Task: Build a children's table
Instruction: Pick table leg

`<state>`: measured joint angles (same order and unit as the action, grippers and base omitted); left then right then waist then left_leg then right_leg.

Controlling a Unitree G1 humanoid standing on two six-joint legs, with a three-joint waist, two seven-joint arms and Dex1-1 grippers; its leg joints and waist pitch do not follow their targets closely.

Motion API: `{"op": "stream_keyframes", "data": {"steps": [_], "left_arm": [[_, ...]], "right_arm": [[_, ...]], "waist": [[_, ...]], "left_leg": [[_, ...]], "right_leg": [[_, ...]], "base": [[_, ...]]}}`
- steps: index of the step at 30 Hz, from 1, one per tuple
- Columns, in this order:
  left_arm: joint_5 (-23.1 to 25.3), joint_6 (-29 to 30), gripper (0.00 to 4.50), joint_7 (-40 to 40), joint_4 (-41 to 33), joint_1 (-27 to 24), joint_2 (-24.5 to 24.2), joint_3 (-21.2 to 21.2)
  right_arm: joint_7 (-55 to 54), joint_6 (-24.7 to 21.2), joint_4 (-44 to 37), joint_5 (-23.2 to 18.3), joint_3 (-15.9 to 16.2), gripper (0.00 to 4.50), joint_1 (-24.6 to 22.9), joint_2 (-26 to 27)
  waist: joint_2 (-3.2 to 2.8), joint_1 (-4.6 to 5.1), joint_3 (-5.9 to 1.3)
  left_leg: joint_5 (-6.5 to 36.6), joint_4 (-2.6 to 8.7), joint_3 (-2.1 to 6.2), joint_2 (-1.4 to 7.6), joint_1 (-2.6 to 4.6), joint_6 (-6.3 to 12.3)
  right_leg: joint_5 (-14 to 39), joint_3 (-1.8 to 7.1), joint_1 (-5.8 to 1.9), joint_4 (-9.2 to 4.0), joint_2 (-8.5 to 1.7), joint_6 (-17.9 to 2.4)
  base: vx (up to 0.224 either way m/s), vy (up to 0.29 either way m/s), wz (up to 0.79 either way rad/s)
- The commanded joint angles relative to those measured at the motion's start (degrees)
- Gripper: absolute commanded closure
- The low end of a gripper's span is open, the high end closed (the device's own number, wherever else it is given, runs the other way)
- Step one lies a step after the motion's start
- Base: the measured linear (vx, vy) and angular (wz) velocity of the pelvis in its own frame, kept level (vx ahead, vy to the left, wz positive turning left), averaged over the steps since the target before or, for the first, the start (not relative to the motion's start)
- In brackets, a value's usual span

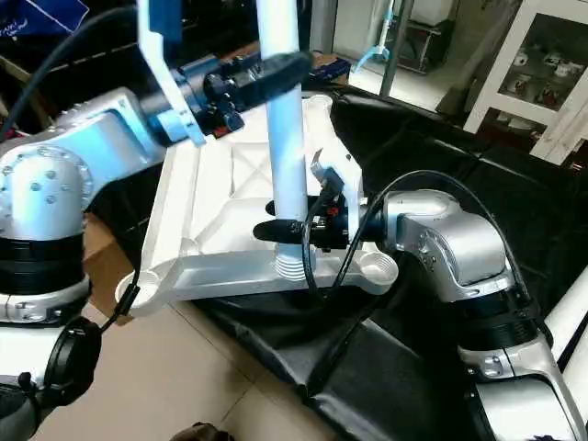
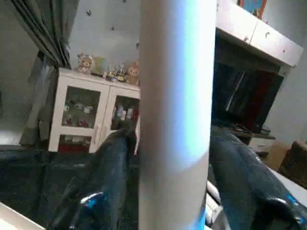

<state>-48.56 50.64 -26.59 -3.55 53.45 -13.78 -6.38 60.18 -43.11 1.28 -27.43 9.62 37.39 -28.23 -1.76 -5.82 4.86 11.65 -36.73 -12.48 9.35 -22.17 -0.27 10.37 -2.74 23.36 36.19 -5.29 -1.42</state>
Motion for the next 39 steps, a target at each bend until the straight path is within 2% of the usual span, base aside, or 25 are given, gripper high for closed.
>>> {"op": "stream_keyframes", "data": {"steps": [1,5,7,9,10,12,13,15,16,18,19,20,21,22,24,27,29,30,31,33,34,35,37,38,39], "left_arm": [[-0.6,-0.8,1.34,0.3,-0.9,0.6,-0.9,-1.7],[0.3,-3.3,1.16,1.7,0.8,2.0,-1.2,-4.2],[1.8,-8.2,0.93,1.2,0.9,3.2,-1.9,-6.2],[1.9,-9.5,0.89,1.3,1.0,3.5,-2.1,-7.4],[2.3,-12.1,0.89,2.8,0.5,3.7,-3.7,-11.0],[2.0,-12.8,0.89,3.5,-0.1,3.4,-4.6,-12.8],[1.2,-11.4,0.89,3.1,-2.3,1.3,-6.2,-14.0],[1.6,-8.8,0.89,2.3,-5.8,-3.5,-9.0,-13.8],[4.2,-6.9,0.89,1.4,-9.2,-9.9,-11.7,-11.5],[9.6,-6.7,0.89,1.4,-11.3,-17.6,-13.7,-6.6],[11.5,-6.9,0.71,1.9,-11.7,-20.2,-13.9,-4.7],[11.5,-6.9,0.61,1.9,-11.7,-20.2,-13.9,-4.7],[15.3,-7.9,0.54,2.8,-12.9,-25.6,-14.2,0.8],[16.1,-8.2,0.54,3.1,-13.4,-27.4,-14.0,2.5],[15.7,-8.8,0.37,1.4,-15.9,-32.4,-13.1,8.4],[16.2,-10.3,0.09,1.9,-15.4,-33.6,-10.9,12.4],[17.0,-10.7,0.02,2.0,-14.9,-33.4,-10.8,13.5],[22.4,-13.3,0.0,2.1,-11.3,-32.8,-9.2,17.4],[22.4,-13.3,0.0,2.1,-11.3,-32.8,-9.2,17.4],[27.4,-16.0,0.0,3.3,-8.7,-32.5,-7.8,20.2],[27.4,-16.0,0.0,3.3,-8.7,-32.5,-7.8,20.2],[31.1,-19.1,0.0,8.5,-7.7,-33.4,-5.7,20.5],[33.3,-20.4,0.0,13.6,-7.6,-34.6,-4.1,19.9],[34.1,-22.2,0.0,17.1,-9.4,-37.3,-2.9,18.2],[34.1,-22.2,0.0,17.1,-9.4,-37.3,-2.9,18.2]], "right_arm": [[-0.1,0.9,-0.1,0.0,-0.4,2.63,-0.1,-0.3],[-1.4,2.6,1.7,0.8,-1.6,2.63,0.8,0.5],[-10.1,7.5,7.2,3.4,-5.8,2.63,3.5,4.1],[-13.2,9.4,9.1,4.3,-7.1,2.63,4.4,5.2],[-21.0,15.4,14.2,6.5,-10.5,2.63,6.2,7.0],[-23.9,17.6,16.0,6.9,-12.2,2.63,6.7,7.6],[-25.6,19.8,16.8,7.3,-13.2,2.63,6.0,7.6],[-27.2,22.6,17.6,8.1,-14.2,2.63,4.8,7.5],[-29.5,24.5,17.8,8.7,-15.5,2.63,3.7,7.6],[-31.5,26.2,17.4,9.3,-17.0,2.63,2.7,7.8],[-32.1,27.3,17.1,10.0,-17.2,2.63,2.2,7.8],[-32.1,27.3,17.1,10.0,-17.2,2.63,2.2,7.8],[-32.0,27.9,15.3,10.6,-17.6,2.63,0.7,7.4],[-31.9,28.3,14.8,10.8,-17.7,2.63,0.1,7.3],[-31.4,27.2,12.3,10.0,-18.4,2.63,-1.8,7.1],[-31.0,27.0,10.6,9.5,-18.1,2.63,-3.8,6.7],[-30.9,26.9,10.2,9.4,-17.9,2.63,-4.1,6.7],[-30.9,26.3,8.2,9.0,-17.3,2.63,-5.7,7.1],[-30.9,26.3,8.2,9.0,-17.3,2.63,-5.7,7.1],[-31.8,25.3,6.1,8.4,-17.2,2.63,-6.8,8.2],[-31.8,25.3,6.1,8.4,-17.2,2.63,-6.8,8.2],[-35.0,22.7,2.4,8.6,-16.9,2.63,-9.2,10.0],[-36.5,19.5,-0.9,8.5,-15.8,2.63,-11.6,11.1],[-36.7,21.2,-3.3,10.5,-14.0,2.63,-14.0,11.3],[-36.7,21.2,-3.3,10.5,-14.0,2.63,-14.0,11.3]], "waist": [[0.58,-0.1,-5.62],[0.57,0.06,-5.59],[0.35,0.33,-5.56],[0.47,0.51,-5.62],[-0.36,0.72,-5.65],[-0.03,0.93,-5.81],[-0.47,0.88,-5.85],[-0.34,1.03,-5.92],[-0.52,0.96,-6.04],[-0.58,1.15,-5.92],[-0.78,0.98,-6.01],[-0.84,1.03,-5.96],[-1.04,0.86,-6.13],[-0.83,0.97,-5.77],[-0.58,0.97,-5.68],[-0.54,1.05,-5.6],[-0.45,1.18,-5.5],[-0.46,1.4,-5.4],[-0.39,1.42,-5.21],[-0.69,1.7,-5.2],[-0.57,1.79,-5.13],[-1.17,2.04,-5.26],[-0.86,2.86,-5.37],[-1.03,2.96,-5.44],[-0.82,3.14,-5.36]], "left_leg": [[3.3,4.0,2.35,3.29,1.31,0.72],[3.6,3.99,2.31,3.21,1.28,0.5],[3.9,4.05,2.29,3.16,1.25,-0.36],[4.1,4.1,2.27,3.04,1.34,-1.19],[4.6,4.05,2.24,3.11,1.63,-2.07],[4.6,4.08,2.22,2.87,1.5,-2.6],[4.0,4.04,2.23,2.91,1.52,-2.41],[2.9,4.06,2.3,3.04,1.21,-2.01],[2.2,4.02,2.36,3.18,1.23,-1.27],[2.6,4.1,2.18,3.18,1.27,-0.4],[3.7,4.06,1.91,3.07,1.76,-0.44],[4.3,4.07,1.87,3.04,1.8,-0.55],[4.5,4.12,2.04,3.09,1.74,-0.66],[5.4,4.47,2.21,3.42,1.33,-0.63],[7.4,4.63,2.17,3.31,1.44,-0.98],[9.4,4.79,2.1,3.23,1.71,-1.78],[10.1,4.86,2.23,3.18,1.51,-1.7],[10.3,5.0,2.32,3.09,1.24,-1.53],[11.6,4.94,2.21,3.09,1.59,-1.66],[12.1,5.16,2.53,3.09,1.21,-2.11],[12.6,5.18,2.5,3.09,1.33,-2.26],[12.9,5.22,2.72,3.09,1.37,-2.68],[13.0,5.36,2.84,3.13,1.1,-2.92],[12.9,5.34,2.95,3.19,0.88,-2.92],[12.9,5.39,2.95,3.27,0.73,-2.78]], "right_leg": [[5.8,2.15,-3.04,-3.11,-3.22,-13.6],[6.4,2.15,-2.96,-3.27,-3.19,-13.2],[7.7,2.14,-2.62,-3.45,-3.29,-12.8],[8.3,2.04,-2.72,-3.44,-3.18,-12.5],[7.3,2.02,-2.24,-3.35,-3.07,-12.5],[6.0,1.93,-2.74,-3.13,-2.91,-12.2],[4.4,1.94,-2.73,-2.91,-2.88,-12.5],[2.3,1.84,-2.9,-2.56,-2.84,-12.5],[1.9,1.8,-2.86,-2.44,-2.97,-12.2],[3.8,1.89,-2.65,-2.85,-2.75,-11.3],[6.2,1.88,-2.22,-3.21,-2.59,-11.0],[6.9,1.89,-2.1,-3.31,-2.49,-11.0],[7.0,1.84,-2.16,-3.28,-2.49,-11.1],[7.2,1.77,-2.24,-3.42,-2.57,-10.5],[9.6,1.89,-2.26,-3.67,-2.66,-10.3],[11.5,1.99,-1.99,-4.01,-2.54,-9.9],[12.7,2.01,-2.12,-4.16,-2.58,-9.3],[13.7,2.01,-2.29,-4.49,-2.49,-8.7],[15.8,2.17,-1.9,-4.82,-2.53,-7.7],[17.6,2.12,-2.26,-5.03,-2.67,-7.0],[18.1,2.13,-2.08,-5.17,-2.54,-6.6],[17.9,2.17,-2.13,-5.0,-2.54,-6.2],[15.8,2.1,-2.46,-4.98,-2.42,-6.3],[14.9,2.05,-2.61,-4.83,-2.47,-6.6],[14.6,2.03,-2.7,-5.03,-2.55,-6.5]], "base": [[0.0,0.0,0.0],[0.0,0.0,0.0],[0.0,0.0,0.0],[0.0,0.0,0.0],[0.0,0.0,0.0],[0.0,0.0,0.0],[0.0,0.0,0.0],[0.0,0.0,0.0],[0.0,0.0,0.0],[0.0,0.0,0.0],[0.0,0.0,0.0],[0.0,0.0,0.0],[0.0,0.0,0.0],[0.0,0.0,0.0],[0.0,0.0,0.0],[0.0,0.0,0.0],[0.0,0.0,0.0],[0.0,0.0,0.0],[0.0,0.0,0.0],[0.0,0.0,0.0],[0.0,0.0,0.0],[0.0,0.0,0.0],[0.0,0.0,0.0],[0.0,0.0,0.0],[0.0,0.0,0.0]]}}
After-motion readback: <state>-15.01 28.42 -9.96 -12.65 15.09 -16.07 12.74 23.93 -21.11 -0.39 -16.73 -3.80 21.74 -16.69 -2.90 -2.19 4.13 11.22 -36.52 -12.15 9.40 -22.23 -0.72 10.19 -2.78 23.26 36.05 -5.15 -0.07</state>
